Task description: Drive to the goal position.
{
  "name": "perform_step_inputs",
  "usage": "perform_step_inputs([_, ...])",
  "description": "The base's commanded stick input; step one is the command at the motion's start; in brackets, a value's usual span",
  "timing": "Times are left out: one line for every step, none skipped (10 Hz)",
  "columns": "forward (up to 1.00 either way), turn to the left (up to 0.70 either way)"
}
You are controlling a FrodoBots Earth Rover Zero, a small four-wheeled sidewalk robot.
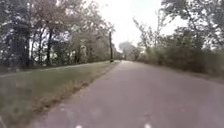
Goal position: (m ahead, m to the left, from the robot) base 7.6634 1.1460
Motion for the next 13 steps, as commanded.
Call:
perform_step_inputs([1.0,-0.12])
perform_step_inputs([1.0,0.0])
perform_step_inputs([1.0,0.0])
perform_step_inputs([1.0,0.0])
perform_step_inputs([1.0,0.0])
perform_step_inputs([1.0,0.0])
perform_step_inputs([1.0,0.0])
perform_step_inputs([1.0,0.0])
perform_step_inputs([1.0,0.0])
perform_step_inputs([1.0,0.0])
perform_step_inputs([1.0,0.0])
perform_step_inputs([1.0,0.0])
perform_step_inputs([1.0,0.0])
